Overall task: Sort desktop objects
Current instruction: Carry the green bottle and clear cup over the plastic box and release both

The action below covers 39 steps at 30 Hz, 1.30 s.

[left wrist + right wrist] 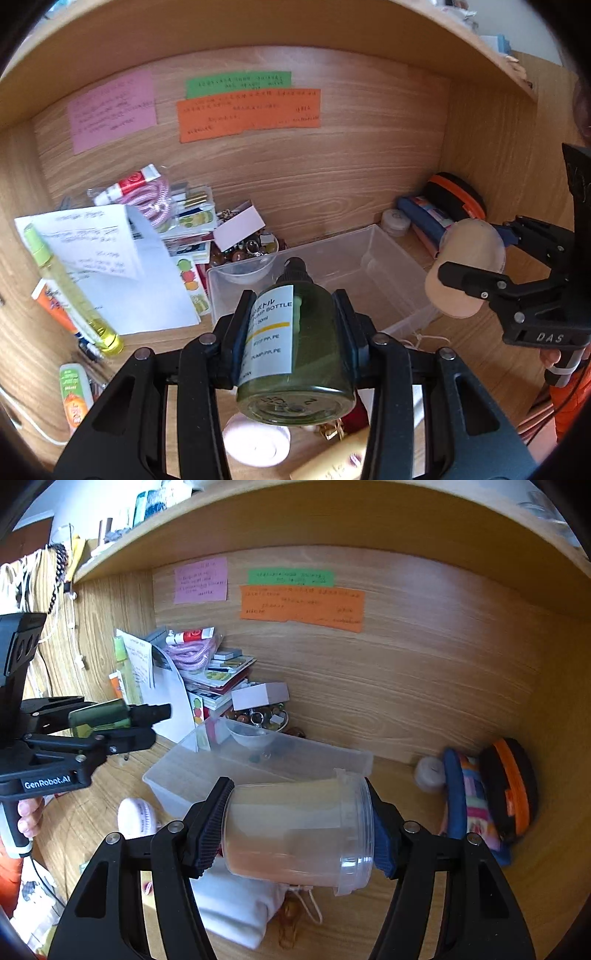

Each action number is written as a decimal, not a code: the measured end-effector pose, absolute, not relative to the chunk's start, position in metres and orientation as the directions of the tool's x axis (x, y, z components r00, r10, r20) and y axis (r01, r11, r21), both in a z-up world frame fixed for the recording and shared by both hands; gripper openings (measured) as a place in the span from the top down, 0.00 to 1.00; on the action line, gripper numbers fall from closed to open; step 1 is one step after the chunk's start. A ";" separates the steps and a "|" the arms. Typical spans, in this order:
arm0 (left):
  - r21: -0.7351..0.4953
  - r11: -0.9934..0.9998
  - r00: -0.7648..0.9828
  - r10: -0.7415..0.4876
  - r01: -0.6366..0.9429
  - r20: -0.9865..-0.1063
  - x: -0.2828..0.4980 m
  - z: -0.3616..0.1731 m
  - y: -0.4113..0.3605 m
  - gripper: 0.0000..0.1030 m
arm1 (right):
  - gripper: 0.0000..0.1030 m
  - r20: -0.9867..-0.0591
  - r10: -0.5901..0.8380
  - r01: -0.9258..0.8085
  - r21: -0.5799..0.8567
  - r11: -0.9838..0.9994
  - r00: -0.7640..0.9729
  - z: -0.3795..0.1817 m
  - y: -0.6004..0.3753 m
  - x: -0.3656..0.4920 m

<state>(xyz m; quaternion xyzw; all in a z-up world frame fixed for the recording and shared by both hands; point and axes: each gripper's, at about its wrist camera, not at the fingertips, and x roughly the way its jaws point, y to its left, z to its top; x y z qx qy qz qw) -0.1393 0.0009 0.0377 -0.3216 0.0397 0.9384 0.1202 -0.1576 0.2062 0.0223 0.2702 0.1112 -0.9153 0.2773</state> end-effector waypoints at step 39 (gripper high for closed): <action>0.009 -0.943 -0.477 0.159 -0.331 -0.864 -0.270 -0.064 0.016 0.60 | 0.39 -0.849 -0.279 0.695 -0.136 -0.706 -0.449 -0.070 0.127 -0.285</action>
